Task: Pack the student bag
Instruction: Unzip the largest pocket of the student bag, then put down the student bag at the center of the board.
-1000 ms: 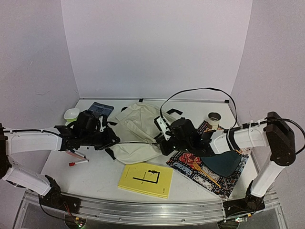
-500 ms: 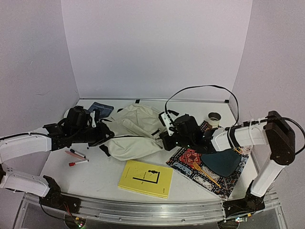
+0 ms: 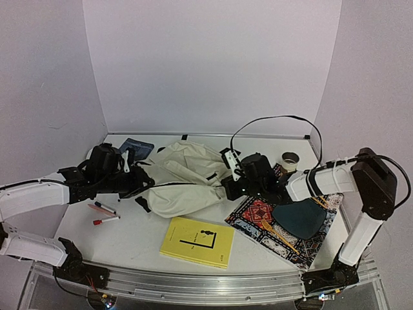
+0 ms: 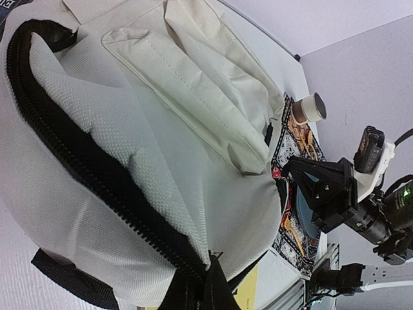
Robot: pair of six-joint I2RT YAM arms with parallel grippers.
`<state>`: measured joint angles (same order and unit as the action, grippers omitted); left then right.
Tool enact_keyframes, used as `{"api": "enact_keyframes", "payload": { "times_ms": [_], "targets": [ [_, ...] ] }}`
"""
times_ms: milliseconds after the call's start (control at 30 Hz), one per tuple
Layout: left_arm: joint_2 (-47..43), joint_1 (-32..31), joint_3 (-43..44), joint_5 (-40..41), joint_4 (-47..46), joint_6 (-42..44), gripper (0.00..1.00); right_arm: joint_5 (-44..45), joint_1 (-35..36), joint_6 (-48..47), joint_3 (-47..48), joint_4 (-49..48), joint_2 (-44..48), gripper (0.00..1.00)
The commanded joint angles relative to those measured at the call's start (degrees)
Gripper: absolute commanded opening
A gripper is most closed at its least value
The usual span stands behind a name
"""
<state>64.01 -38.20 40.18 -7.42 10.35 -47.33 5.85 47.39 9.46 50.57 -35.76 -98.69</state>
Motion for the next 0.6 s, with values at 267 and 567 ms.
{"api": "enact_keyframes", "payload": {
  "times_ms": [267, 567],
  "targets": [
    [6.86, 1.29, -1.55, -5.74, -16.33, -4.08, 0.00, -2.38, -5.87, -4.51, 6.36, 7.47, -3.06, 0.03],
    [18.14, -2.04, 6.08, -2.99, -20.65, -5.62, 0.00, -10.83, -5.69, -6.87, 5.71, 8.40, 1.36, 0.36]
  ]
}}
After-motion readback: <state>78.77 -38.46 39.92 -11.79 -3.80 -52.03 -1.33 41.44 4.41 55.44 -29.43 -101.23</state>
